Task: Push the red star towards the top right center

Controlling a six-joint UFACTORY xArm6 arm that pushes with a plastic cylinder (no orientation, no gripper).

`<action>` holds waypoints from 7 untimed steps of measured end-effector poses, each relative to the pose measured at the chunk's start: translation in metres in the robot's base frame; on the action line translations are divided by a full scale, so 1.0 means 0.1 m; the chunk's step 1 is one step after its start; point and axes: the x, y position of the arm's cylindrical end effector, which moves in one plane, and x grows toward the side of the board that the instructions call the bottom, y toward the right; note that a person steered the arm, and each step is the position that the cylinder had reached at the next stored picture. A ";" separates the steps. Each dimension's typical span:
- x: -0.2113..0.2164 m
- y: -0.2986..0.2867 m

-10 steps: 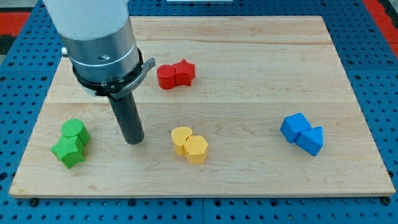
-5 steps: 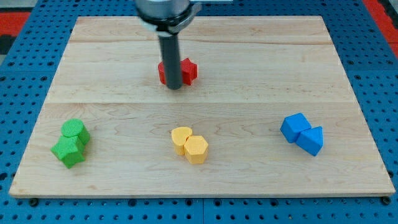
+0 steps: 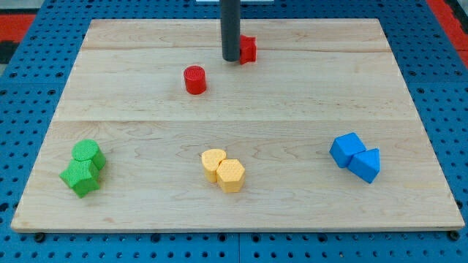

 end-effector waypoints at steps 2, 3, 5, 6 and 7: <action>-0.34 0.27; -0.48 0.49; -0.50 0.76; -0.39 0.73; -0.06 0.73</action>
